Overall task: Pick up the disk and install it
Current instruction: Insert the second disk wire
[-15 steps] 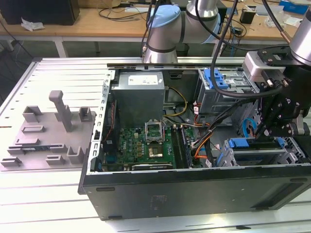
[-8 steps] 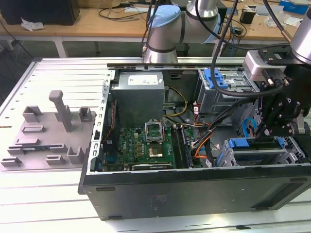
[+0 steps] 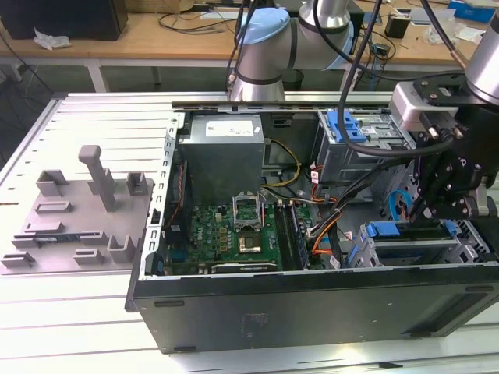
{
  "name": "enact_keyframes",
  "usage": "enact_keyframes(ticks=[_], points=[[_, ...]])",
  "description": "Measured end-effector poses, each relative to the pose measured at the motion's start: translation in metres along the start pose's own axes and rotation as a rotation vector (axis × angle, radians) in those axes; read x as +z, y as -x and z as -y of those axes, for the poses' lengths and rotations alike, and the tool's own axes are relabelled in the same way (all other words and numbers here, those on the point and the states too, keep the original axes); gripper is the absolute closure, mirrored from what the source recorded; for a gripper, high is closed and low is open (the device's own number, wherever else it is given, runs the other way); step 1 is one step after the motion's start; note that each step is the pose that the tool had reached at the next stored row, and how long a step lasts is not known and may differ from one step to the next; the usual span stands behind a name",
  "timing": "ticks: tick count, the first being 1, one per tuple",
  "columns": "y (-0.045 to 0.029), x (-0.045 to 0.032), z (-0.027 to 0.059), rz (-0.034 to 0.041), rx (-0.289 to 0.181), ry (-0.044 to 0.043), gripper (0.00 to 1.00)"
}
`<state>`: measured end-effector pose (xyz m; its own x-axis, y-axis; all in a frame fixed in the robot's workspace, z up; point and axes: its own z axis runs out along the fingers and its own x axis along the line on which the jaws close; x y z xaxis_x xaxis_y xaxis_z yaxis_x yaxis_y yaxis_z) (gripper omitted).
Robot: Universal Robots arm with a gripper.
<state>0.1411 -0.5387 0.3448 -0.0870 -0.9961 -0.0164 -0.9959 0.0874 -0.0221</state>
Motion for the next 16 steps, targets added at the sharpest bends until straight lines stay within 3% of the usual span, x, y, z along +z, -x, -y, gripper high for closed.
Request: enact_keyframes(ticks=[16], points=[[0.0000, 0.0034, -0.0001, 0.0019, 0.000, 0.0001, 0.84]])
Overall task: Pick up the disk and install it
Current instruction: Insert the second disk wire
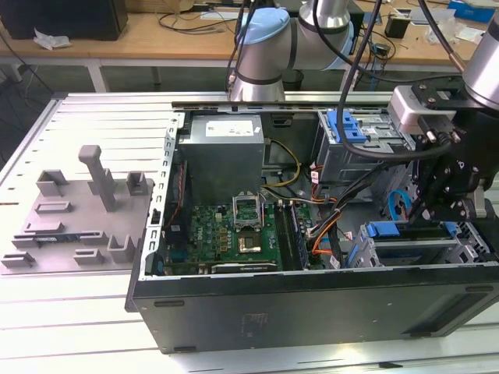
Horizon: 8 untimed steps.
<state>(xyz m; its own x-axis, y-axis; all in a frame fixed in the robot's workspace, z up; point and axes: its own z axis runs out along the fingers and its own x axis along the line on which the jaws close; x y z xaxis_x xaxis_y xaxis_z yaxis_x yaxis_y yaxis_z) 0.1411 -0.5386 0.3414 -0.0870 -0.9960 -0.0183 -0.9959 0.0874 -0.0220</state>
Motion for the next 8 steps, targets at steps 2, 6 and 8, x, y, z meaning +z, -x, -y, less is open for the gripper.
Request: enact_keyframes(ticks=[2, 6, 8], points=[[0.0000, 0.0004, 0.0000, 0.0004, 0.000, 0.0000, 0.84], [0.0000, 0.0013, 0.0000, 0.0018, 0.000, 0.0002, 0.84], [0.0000, 0.0017, 0.0000, 0.0025, 0.000, 0.0002, 0.84]])
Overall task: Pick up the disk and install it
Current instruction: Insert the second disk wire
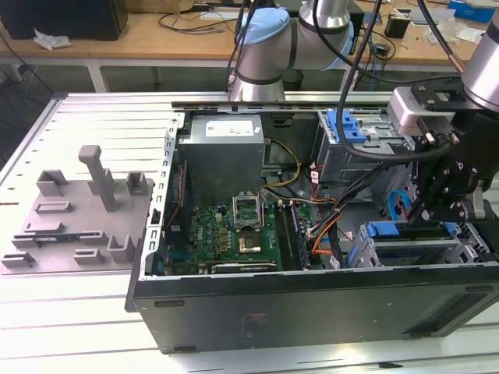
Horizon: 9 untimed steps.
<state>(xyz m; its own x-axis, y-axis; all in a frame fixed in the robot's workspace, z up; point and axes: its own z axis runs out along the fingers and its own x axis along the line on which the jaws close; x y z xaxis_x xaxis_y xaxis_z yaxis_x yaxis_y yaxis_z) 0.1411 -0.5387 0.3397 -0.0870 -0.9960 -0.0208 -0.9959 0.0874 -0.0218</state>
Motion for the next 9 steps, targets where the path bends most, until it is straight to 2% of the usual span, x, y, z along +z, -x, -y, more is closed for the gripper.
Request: enact_keyframes(ticks=[9], points=[[0.0000, 0.0002, 0.0000, 0.0000, 0.000, 0.0001, 0.84]])
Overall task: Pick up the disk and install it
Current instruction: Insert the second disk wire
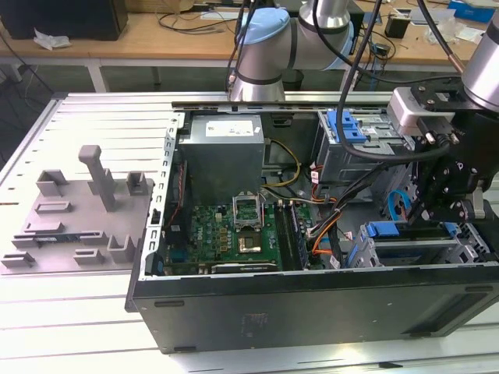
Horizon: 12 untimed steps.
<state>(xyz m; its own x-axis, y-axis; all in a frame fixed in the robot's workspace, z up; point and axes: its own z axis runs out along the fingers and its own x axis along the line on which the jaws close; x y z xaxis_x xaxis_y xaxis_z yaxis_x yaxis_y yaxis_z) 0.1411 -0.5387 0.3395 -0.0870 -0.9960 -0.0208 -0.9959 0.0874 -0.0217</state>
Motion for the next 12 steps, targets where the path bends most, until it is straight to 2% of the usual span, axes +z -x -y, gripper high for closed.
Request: enact_keyframes(ticks=[2, 4, 6, 7, 8, 9, 10, 11, 12], points=[[0.0000, -0.0004, -0.0001, 0.0011, 0.000, 0.0001, 0.83], [0.0001, -0.0051, -0.0002, 0.0001, 0.000, -0.0001, 0.70], [0.0003, -0.0087, -0.0002, 0.0000, 0.000, -0.0001, 0.70], [0.0010, -0.0245, -0.0064, -0.0013, 0.000, -0.0007, 0.70], [0.0007, -0.0326, -0.0156, -0.0034, 0.000, -0.0036, 0.70], [0.0004, -0.0360, -0.0216, -0.0032, 0.000, -0.0077, 0.70], [0.0007, -0.0369, -0.0223, -0.0038, 0.001, -0.0092, 0.72], [0.0016, -0.0382, -0.0238, -0.0054, 0.002, -0.0117, 0.78], [0.0025, -0.0391, -0.0258, -0.0065, 0.004, -0.0147, 0.89]])
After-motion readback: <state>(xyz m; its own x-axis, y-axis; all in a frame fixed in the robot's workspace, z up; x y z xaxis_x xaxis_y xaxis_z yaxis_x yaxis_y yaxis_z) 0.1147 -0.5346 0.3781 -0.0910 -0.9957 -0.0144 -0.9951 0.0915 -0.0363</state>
